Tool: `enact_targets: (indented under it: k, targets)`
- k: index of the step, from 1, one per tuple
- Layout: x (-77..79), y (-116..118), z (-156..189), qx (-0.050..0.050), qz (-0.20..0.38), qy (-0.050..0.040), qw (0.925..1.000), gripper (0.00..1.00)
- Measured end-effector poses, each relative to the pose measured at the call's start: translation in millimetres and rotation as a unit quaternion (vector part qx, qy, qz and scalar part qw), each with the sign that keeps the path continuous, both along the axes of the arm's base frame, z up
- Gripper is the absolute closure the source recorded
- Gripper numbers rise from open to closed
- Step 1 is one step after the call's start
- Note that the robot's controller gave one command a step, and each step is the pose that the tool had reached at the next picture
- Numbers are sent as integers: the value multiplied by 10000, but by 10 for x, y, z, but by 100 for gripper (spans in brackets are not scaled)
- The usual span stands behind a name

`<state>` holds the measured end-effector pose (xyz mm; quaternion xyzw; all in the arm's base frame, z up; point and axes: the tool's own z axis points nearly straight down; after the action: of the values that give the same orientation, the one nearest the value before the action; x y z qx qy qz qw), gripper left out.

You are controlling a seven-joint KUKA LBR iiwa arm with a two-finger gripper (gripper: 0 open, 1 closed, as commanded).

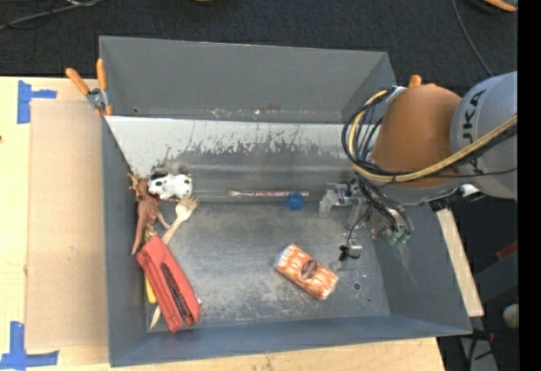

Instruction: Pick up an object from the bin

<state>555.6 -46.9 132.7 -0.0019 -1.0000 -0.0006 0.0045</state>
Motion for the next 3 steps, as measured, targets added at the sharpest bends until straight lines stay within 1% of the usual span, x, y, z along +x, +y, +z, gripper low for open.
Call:
enact_targets:
  k: [1,2,3]
  targets:
    - [18,1,46,-3,7,-37,10000,0]
    - [-183,-7,-328,-4,-471,-65,9989,0]
    - [-364,167,-622,-8,-434,-44,9990,0]
